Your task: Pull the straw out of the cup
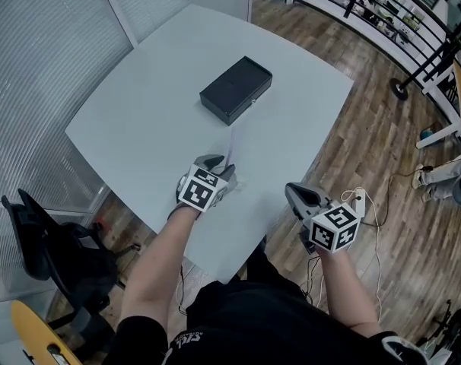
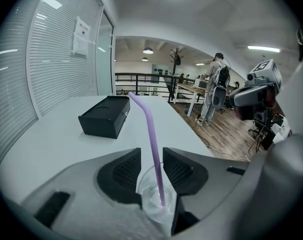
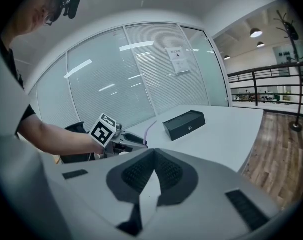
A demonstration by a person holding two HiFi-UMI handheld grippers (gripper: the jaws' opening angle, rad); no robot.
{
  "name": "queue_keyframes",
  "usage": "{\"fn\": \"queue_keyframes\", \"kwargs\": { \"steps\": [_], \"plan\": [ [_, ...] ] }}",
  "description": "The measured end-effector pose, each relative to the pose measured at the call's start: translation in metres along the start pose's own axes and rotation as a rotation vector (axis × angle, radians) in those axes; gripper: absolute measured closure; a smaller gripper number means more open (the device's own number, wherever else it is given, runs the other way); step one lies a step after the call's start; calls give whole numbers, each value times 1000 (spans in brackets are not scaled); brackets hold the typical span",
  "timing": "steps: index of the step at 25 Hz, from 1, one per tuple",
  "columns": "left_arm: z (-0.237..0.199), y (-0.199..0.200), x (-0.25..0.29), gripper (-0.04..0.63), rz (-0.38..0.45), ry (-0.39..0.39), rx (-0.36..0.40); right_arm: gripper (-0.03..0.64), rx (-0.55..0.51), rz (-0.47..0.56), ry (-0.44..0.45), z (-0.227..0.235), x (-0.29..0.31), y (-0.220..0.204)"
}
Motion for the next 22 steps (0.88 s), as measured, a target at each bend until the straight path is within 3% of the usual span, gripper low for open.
{"fn": "queue_keyframes", "kwargs": {
  "steps": [8, 14, 22],
  "plan": [
    [4, 2, -1, 546, 7, 3, -17, 611, 5, 5, -13, 1, -6, 0],
    [8, 16, -20, 549, 75, -24, -33, 611, 46, 20, -13, -2, -15, 0],
    [4, 34, -75, 551, 184, 22, -31, 611, 5, 51, 11, -30, -7, 21]
  ]
}}
Point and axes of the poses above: the fingertips, and each gripper's own axes: x forward along the fingers, z to its right, y out of its top, the point moved 10 cm from there along -x, backward along the fingers
